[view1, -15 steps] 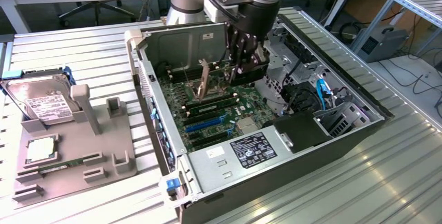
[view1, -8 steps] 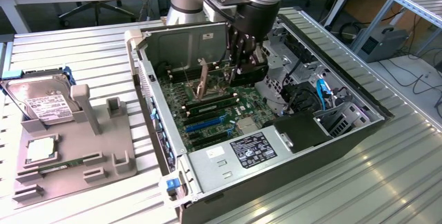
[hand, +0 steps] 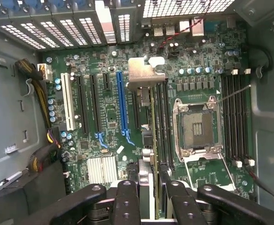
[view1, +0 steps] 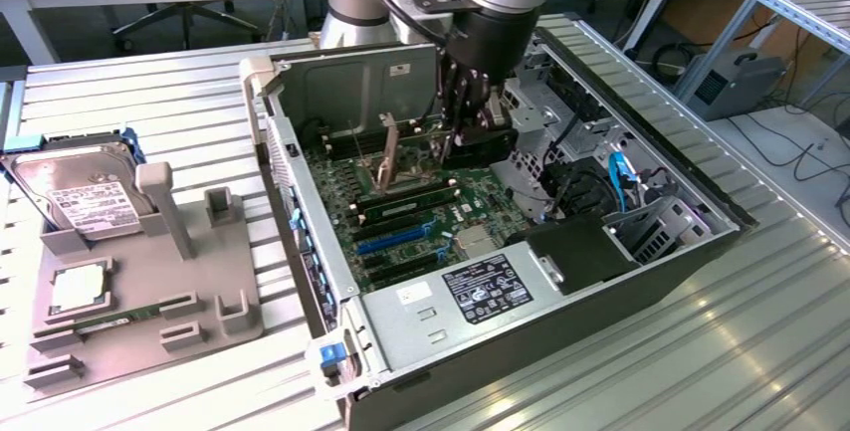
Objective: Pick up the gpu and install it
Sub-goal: 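Insert the gpu into the slot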
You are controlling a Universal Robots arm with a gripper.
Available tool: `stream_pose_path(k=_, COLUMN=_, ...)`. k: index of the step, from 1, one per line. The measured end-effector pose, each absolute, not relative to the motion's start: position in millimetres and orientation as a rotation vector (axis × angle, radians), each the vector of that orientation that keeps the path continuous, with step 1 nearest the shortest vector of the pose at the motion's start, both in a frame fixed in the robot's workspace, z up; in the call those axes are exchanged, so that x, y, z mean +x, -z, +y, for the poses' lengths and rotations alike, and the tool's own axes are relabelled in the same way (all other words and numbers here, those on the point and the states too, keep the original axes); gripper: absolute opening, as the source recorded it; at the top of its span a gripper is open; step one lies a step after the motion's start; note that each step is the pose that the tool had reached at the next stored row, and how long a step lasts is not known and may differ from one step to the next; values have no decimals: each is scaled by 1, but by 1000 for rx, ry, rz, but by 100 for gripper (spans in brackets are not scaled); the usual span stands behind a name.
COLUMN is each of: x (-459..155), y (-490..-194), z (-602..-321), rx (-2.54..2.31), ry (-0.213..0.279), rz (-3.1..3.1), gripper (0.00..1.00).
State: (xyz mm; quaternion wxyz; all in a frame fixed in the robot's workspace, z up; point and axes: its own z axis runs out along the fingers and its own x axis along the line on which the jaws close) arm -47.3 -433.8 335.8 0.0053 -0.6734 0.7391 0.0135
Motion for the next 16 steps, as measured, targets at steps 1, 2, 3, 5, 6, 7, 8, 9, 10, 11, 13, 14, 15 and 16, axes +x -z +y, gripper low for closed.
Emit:
stream_pose_path(k=1, x=-48, y=-336, z=-435, rx=-2108, ry=-42, rz=2314, gripper=27)
stream_pose_path(k=2, x=-48, y=-336, z=-436, rx=-2108, ry=-42, rz=2314, gripper=27)
stream_pose_path(k=3, x=-49, y=-336, z=-437, rx=-2108, ry=-42, rz=2314, gripper=27)
stream_pose_path(k=5, x=-51, y=-335, z=-440, rx=-2115, ry=-42, rz=2309, gripper=27)
stream_pose_path(k=6, x=-51, y=-335, z=-441, rx=-2146, ry=-41, rz=2282, gripper=27)
stream_pose_path(k=7, x=-51, y=-335, z=-441, rx=-2178, ry=-41, rz=2252, gripper=27)
stream_pose_path(k=8, x=-52, y=-335, z=-441, rx=-2179, ry=-41, rz=2250, gripper=27)
stream_pose_path(k=9, x=-55, y=-335, z=-442, rx=-2179, ry=-41, rz=2251, gripper=27)
stream_pose_path(k=10, x=-55, y=-335, z=-442, rx=-2179, ry=-41, rz=2251, gripper=27)
stream_pose_path(k=11, x=-56, y=-334, z=-443, rx=-2179, ry=-41, rz=2250, gripper=27)
stream_pose_path(k=13, x=-56, y=-334, z=-443, rx=-2180, ry=-41, rz=2250, gripper=27)
stream_pose_path(k=14, x=-56, y=-334, z=-443, rx=-2179, ry=-41, rz=2251, gripper=27)
stream_pose_path(k=15, x=-56, y=-334, z=-443, rx=-2179, ry=-41, rz=2251, gripper=27)
stream_pose_path(k=16, x=-56, y=-334, z=-443, rx=-2179, ry=-41, rz=2250, gripper=27)
